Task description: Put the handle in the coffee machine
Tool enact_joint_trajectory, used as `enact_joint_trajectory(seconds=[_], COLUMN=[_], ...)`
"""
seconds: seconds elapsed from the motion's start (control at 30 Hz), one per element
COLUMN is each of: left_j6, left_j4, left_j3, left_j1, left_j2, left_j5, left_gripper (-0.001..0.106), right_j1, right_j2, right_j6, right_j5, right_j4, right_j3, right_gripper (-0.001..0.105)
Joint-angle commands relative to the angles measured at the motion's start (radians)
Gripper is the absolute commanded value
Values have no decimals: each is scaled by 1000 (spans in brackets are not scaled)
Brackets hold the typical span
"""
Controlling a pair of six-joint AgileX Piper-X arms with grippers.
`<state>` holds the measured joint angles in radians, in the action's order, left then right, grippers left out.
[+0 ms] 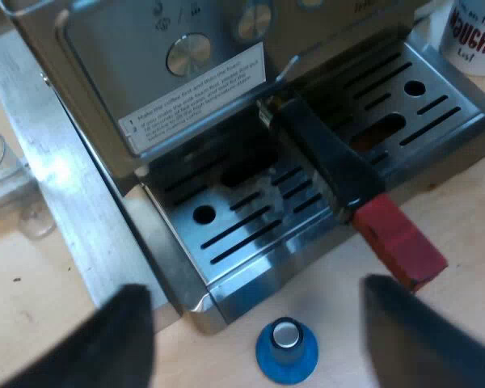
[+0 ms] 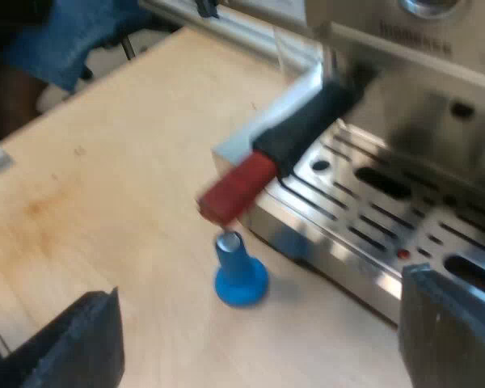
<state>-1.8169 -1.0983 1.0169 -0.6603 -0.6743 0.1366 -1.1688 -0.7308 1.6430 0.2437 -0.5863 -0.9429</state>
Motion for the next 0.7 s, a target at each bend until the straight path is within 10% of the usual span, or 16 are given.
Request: enact_joint_trajectory(seconds=[0.03, 0.47, 0.7], left_j6=[19, 68, 172], left_j4=[-4, 5, 5], left_j3=[13, 127, 217], left_j1=[1, 20, 325], left_j2=[16, 19, 19], left_j5=[-5, 11, -100], left_gripper=[93, 97, 97], right_j1=[2, 137, 396], right_j2=[-10, -117, -114], right_j6=[9, 9, 9], right_j5=[-12, 10, -99], right_j4=[-3, -226, -322], right_j3=[-31, -248, -318], right_gripper=[71, 71, 71])
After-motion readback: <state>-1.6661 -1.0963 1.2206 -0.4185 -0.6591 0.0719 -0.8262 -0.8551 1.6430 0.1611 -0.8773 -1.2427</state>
